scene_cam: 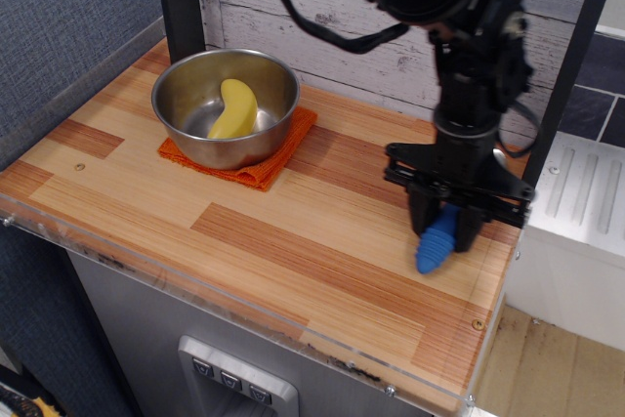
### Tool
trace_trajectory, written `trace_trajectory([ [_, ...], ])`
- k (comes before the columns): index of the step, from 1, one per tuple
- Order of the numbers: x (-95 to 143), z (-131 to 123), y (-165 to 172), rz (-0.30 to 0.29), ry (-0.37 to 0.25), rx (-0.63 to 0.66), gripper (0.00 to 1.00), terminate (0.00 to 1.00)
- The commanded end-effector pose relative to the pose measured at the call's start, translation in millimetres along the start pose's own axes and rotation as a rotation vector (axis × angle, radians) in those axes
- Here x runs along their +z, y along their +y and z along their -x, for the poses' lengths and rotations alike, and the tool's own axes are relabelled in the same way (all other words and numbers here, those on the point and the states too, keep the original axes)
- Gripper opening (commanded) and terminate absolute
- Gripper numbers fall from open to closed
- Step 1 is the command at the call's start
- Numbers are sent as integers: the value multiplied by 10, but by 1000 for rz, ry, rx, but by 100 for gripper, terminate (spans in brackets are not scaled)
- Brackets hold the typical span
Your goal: Pick up the blue spoon and place it on the far right corner of the table
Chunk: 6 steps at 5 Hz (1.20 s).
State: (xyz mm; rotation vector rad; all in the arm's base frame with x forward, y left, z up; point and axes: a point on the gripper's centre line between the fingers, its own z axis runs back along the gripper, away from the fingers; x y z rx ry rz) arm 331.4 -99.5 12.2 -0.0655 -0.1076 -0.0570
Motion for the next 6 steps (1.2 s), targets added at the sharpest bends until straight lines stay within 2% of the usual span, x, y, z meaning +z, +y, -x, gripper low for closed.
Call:
trace_trajectory([
  [1, 121, 56, 122, -6, -14, 55, 0, 0],
  [2, 236, 44, 102, 62, 11, 2, 100, 0],
  [3, 585, -60, 75, 83, -40, -97, 100, 0],
  [4, 1099, -118, 148, 88, -165, -209, 100, 0],
  [5, 1602, -10, 398, 31, -191, -272, 100, 0],
  [6, 1577, 112, 666, -39, -161, -248, 100, 0],
])
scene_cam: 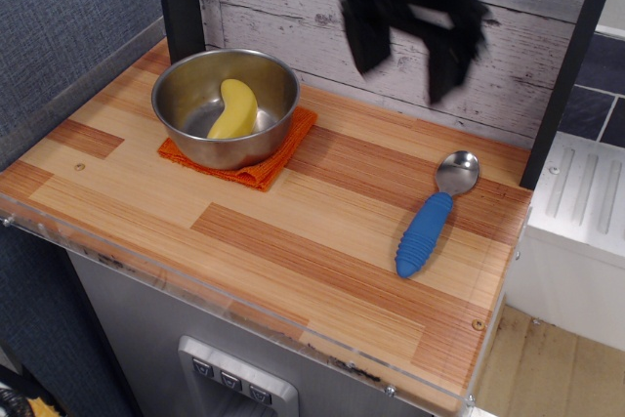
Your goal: Pick up the blue spoon and place it on the far right corner of the table
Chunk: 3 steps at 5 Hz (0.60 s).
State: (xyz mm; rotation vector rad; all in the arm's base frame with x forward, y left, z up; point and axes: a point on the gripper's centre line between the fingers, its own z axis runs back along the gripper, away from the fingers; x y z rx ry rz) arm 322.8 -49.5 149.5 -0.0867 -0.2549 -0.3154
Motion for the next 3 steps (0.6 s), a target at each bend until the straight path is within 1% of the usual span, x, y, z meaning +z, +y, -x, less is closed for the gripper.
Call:
trace_trajectory([
  [1, 90, 418, 488, -114, 28, 73, 100, 0],
  [2, 74, 527, 621, -101, 45, 132, 100, 0],
  [3, 86, 543, 678, -69, 34, 162, 100, 0],
])
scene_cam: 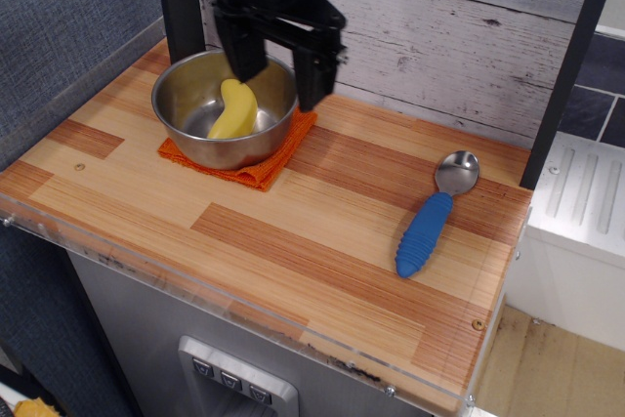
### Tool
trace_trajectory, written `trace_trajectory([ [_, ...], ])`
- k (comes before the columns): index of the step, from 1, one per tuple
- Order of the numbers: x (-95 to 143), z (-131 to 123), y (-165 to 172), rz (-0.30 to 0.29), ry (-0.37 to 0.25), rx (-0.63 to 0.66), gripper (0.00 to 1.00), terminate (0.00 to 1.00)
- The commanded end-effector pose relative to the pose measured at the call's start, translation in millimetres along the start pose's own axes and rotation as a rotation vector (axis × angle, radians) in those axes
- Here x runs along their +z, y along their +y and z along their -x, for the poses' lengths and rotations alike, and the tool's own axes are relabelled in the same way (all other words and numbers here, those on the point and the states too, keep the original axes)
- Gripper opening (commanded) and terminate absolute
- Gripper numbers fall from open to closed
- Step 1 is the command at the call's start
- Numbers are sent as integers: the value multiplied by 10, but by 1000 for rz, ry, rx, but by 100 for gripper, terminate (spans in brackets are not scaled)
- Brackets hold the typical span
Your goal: Pick up the blue spoon and place it on the far right corner of the table
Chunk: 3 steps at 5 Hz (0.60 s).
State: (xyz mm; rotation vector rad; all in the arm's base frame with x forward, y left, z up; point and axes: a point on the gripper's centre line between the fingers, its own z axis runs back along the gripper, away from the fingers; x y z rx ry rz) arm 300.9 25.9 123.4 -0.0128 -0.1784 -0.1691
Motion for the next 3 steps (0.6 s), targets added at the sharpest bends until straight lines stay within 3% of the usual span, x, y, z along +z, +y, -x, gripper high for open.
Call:
trace_trajectory([
  [1, 158, 77, 56, 32, -33, 48, 100, 0],
  [2, 158, 77, 56, 32, -33, 48, 100, 0],
  [3, 158, 77, 56, 32, -33, 48, 100, 100],
])
